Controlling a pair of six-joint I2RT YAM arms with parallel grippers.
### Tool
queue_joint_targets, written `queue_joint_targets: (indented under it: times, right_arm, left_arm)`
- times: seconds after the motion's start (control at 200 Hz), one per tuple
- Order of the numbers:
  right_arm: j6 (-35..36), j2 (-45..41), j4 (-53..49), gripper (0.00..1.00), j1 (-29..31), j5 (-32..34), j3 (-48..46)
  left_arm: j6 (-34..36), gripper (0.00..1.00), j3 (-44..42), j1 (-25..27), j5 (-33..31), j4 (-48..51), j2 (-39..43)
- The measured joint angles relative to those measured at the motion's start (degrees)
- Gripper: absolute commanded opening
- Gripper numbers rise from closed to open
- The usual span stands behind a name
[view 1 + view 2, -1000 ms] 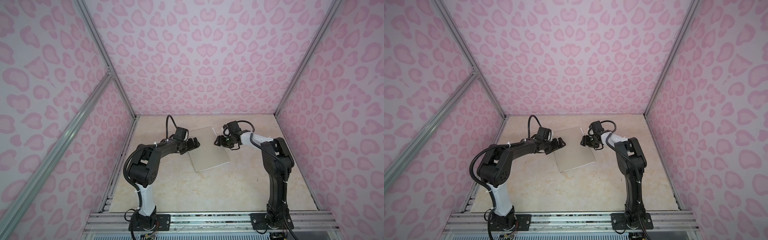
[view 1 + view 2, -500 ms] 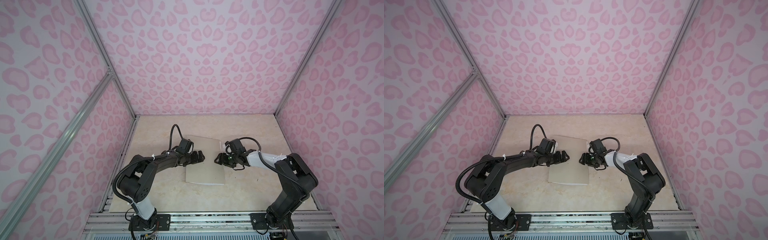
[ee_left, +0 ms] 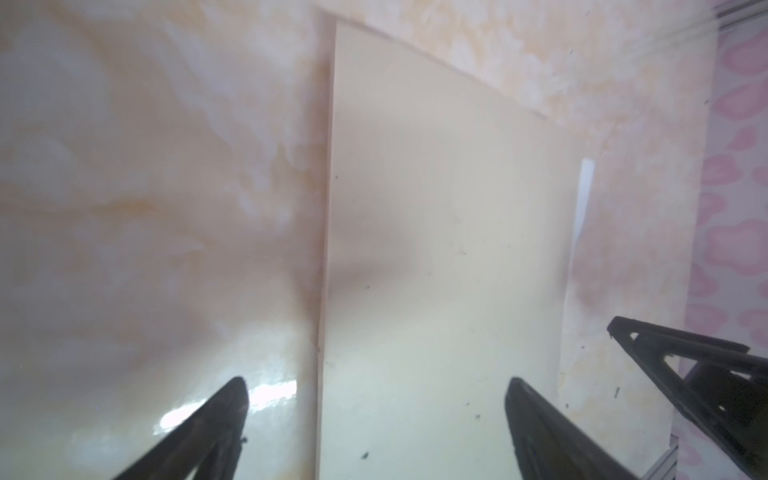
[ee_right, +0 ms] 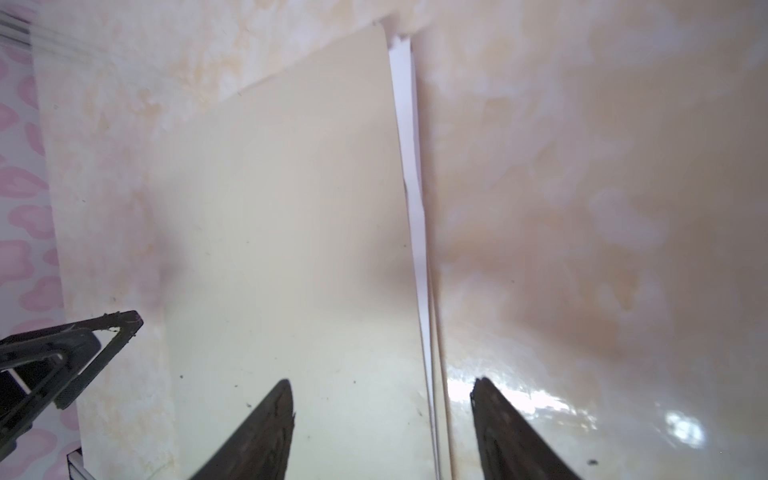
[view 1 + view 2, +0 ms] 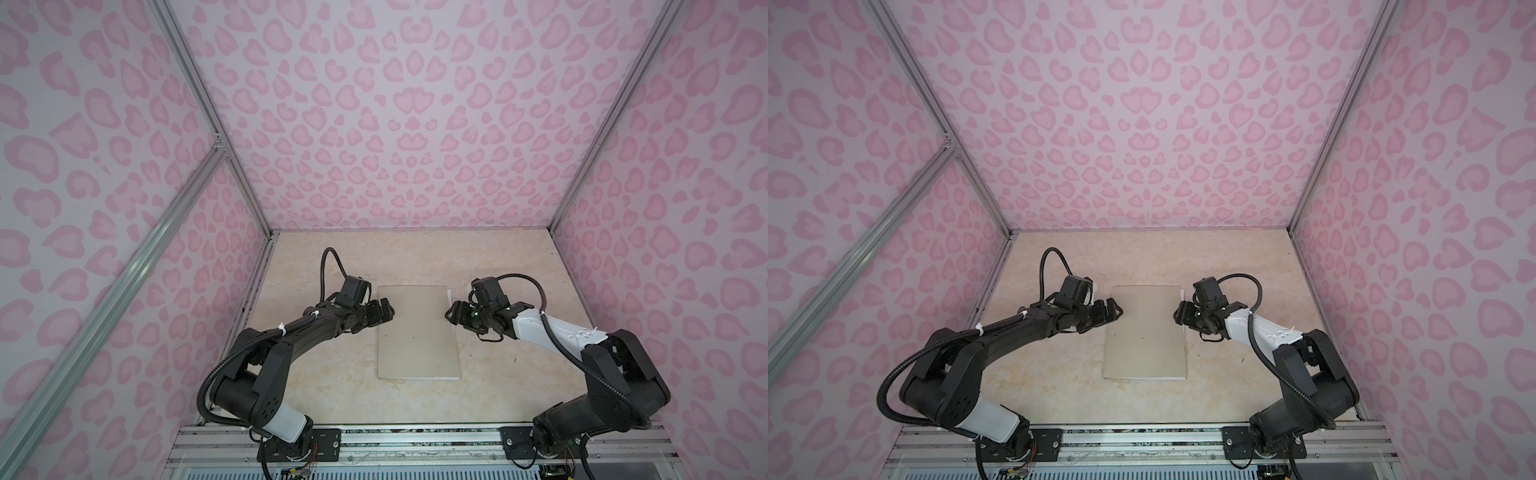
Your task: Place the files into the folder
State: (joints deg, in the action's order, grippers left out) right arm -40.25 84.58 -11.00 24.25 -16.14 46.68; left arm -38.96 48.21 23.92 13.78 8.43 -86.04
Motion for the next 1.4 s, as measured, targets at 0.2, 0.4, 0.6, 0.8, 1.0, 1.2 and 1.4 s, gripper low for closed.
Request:
queue_joint_targets:
  times: [0.2,0.4,0.6,0.8,1.0,1.2,1.4]
  right_arm:
    - [2.6,-5.4,-1.7,0.97,-7.0,1.6,2.4]
    - [4.2,-10.2,-2.5,0.98,-17.2,7.4,4.7]
    - [11.4,-17.4,8.7,0.98,-20.6,15.1,-5.7]
    - [22.6,-23.4,23.5,0.98,-19.5,24.0,-19.6]
    - [26.5,-22.7,31.0,0.98,-20.6,30.6,-24.0]
    - [29.4,-17.8,40.9,0.98,-20.7,32.6,-29.8]
    - [32.3,-14.9,55.2,0.98,-21.7,33.2,-36.5]
  left_arm:
    - [3.3,0.98,-3.2,-2.2,-7.4,0.7,15.9]
    - [5.4,0.97,-13.7,-2.6,-33.2,-1.9,32.5]
    - [7.1,0.97,-20.5,-5.8,-56.6,-5.9,32.9]
    - [13.0,0.97,-27.5,-10.3,-65.5,-19.3,28.2]
    - [22.9,0.98,-33.5,-16.1,-59.5,-35.9,20.8]
    - [28.3,0.98,-37.0,-20.2,-48.0,-56.3,13.3]
    - [30.6,0.98,-37.0,-21.8,-39.6,-66.7,7.5]
